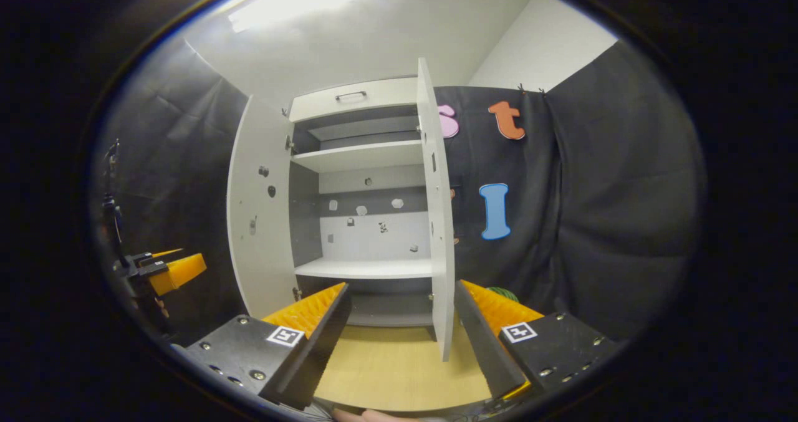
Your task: Open the right door of the double-door shoe cabinet with the right hand, and open the left door with the left hand.
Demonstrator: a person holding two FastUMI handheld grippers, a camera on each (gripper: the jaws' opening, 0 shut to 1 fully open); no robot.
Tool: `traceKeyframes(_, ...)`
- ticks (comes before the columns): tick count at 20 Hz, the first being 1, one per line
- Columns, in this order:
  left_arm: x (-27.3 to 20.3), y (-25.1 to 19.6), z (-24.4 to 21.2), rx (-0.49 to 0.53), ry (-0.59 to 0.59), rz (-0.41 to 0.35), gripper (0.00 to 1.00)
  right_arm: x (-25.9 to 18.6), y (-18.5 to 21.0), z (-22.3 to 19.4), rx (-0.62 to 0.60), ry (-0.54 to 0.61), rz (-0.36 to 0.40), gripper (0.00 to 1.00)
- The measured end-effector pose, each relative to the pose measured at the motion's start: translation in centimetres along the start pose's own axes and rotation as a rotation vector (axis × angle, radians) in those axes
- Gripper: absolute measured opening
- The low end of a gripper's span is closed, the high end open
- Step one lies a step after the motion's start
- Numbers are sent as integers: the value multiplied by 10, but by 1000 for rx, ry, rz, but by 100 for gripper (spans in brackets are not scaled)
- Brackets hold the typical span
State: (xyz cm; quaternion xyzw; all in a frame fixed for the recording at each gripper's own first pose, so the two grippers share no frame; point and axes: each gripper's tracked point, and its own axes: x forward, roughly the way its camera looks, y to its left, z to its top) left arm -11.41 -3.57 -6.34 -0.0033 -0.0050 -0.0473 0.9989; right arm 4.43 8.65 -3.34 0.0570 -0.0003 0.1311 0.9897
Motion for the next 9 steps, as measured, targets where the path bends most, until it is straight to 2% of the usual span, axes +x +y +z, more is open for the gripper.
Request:
traceKeyframes(7,7,0,-6,-43,18,2,96,-2,5,1,-13,-14,4,99)
traceKeyframes(8,9,1,-9,-49,29,5,93,-2,6,2,-16,-15,6,99)
traceKeyframes(9,11,1,-12,-52,39,5,96,-2,6,1,-17,-15,7,99)
